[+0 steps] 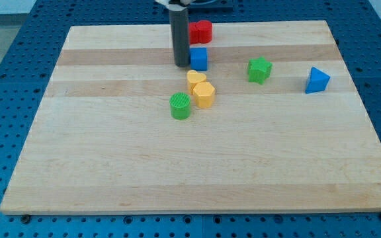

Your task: Slide blue cube closer to the blue triangle

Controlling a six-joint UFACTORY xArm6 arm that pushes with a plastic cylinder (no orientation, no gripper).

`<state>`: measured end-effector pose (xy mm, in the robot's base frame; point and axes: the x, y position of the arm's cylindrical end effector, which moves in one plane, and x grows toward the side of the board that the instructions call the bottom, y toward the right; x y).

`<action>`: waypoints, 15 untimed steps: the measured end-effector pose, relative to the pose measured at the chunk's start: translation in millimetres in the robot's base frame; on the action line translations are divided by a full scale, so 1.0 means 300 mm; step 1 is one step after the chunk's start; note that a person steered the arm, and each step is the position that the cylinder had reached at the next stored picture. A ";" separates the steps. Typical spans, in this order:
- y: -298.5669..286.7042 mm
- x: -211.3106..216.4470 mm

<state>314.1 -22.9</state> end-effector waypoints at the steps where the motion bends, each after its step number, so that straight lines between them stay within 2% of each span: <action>1: 0.104 -0.015; 2: 0.222 -0.016; 5: 0.489 -0.186; 6: 0.582 -0.192; 9: 0.520 -0.192; 11: 0.509 -0.137; 15: 0.584 -0.041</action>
<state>301.8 152.2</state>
